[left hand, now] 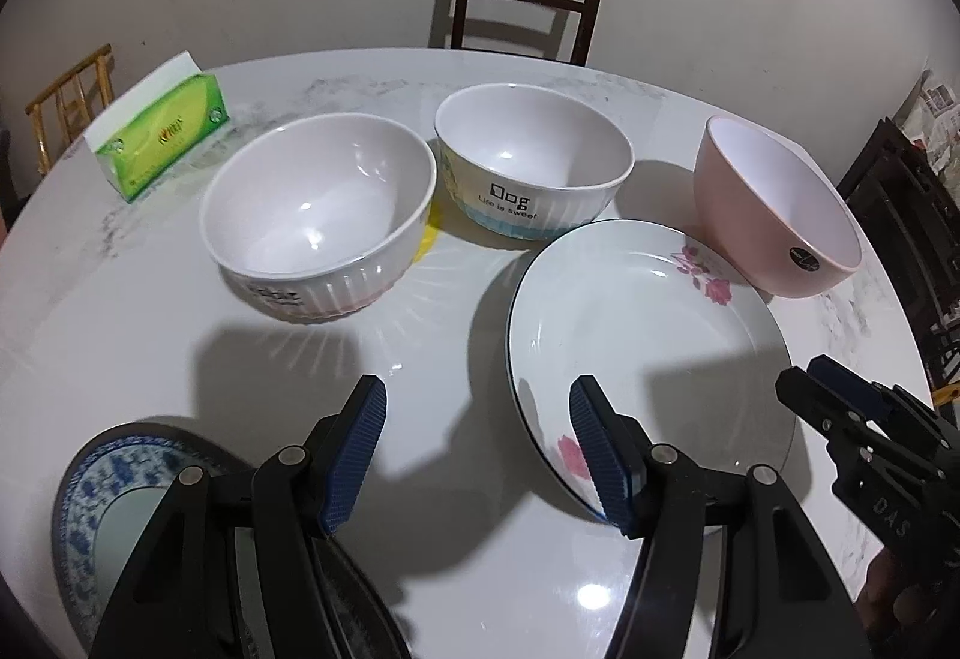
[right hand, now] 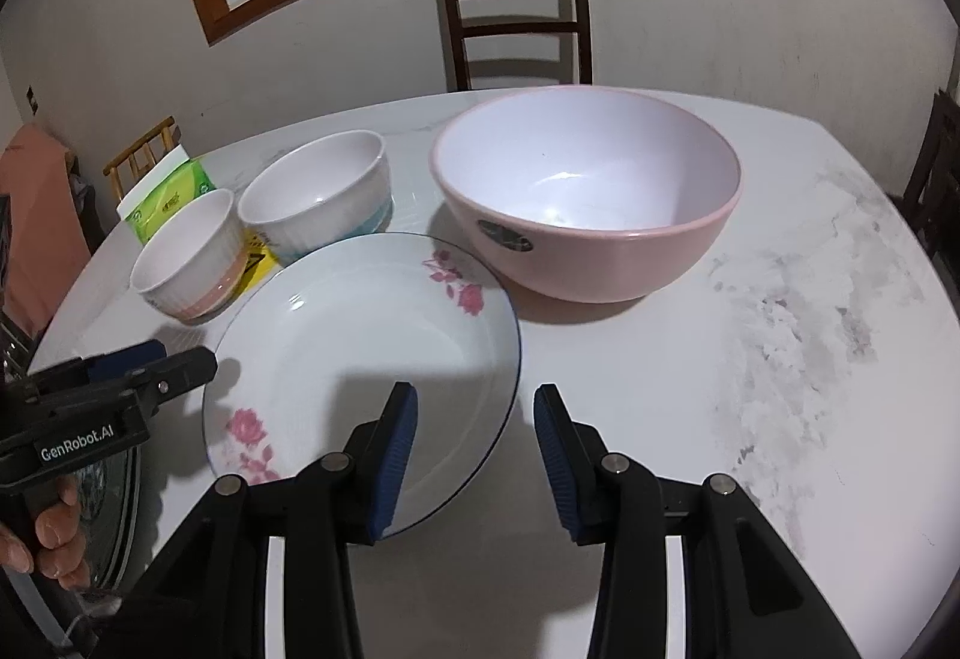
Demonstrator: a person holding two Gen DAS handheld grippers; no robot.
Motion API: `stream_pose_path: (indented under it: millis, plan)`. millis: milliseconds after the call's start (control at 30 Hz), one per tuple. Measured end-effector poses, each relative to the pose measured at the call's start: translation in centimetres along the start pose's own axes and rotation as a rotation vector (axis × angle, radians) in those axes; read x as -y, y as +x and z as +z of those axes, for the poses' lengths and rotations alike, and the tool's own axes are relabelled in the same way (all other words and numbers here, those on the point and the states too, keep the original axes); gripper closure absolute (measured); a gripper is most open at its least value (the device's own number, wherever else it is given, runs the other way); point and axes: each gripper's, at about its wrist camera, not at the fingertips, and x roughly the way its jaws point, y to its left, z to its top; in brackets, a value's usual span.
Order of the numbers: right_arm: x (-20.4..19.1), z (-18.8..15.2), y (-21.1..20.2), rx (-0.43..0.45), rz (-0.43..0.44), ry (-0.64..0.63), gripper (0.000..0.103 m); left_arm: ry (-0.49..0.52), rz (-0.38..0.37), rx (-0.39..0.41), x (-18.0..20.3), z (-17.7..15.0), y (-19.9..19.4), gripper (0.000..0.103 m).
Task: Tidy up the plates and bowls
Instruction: 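Move both grippers toward the rim of the white plate with pink flowers, then close the left gripper on the pink-flowered plate rim and lift it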
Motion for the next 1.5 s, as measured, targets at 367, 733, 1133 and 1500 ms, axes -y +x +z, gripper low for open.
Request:
stream_pose_path:
  millis: [367, 733, 1133, 1500]
  plan:
    - [1.6, 0.7, 2.4, -0.036, 0.062, 0.052, 0.068, -0.004, -0.059, -0.052, -0.1, 0.6, 2.6, 0.057]
    - [1.8, 1.1, 4.1, -0.072, 0.104, 0.065, 0.086, -0.023, -0.114, -0.101, -0.3, 1.3, 4.3, 0.073]
    - [2.0, 1.1, 4.4, -0.077, 0.116, 0.069, 0.089, 0.007, -0.152, -0.112, 0.8, 1.4, 5.1, 0.084]
    - [1.7, 0.1, 3.2, -0.147, 0.097, 0.097, 0.088, 0.005, -0.160, -0.159, 0.9, 0.8, 4.5, 0.085]
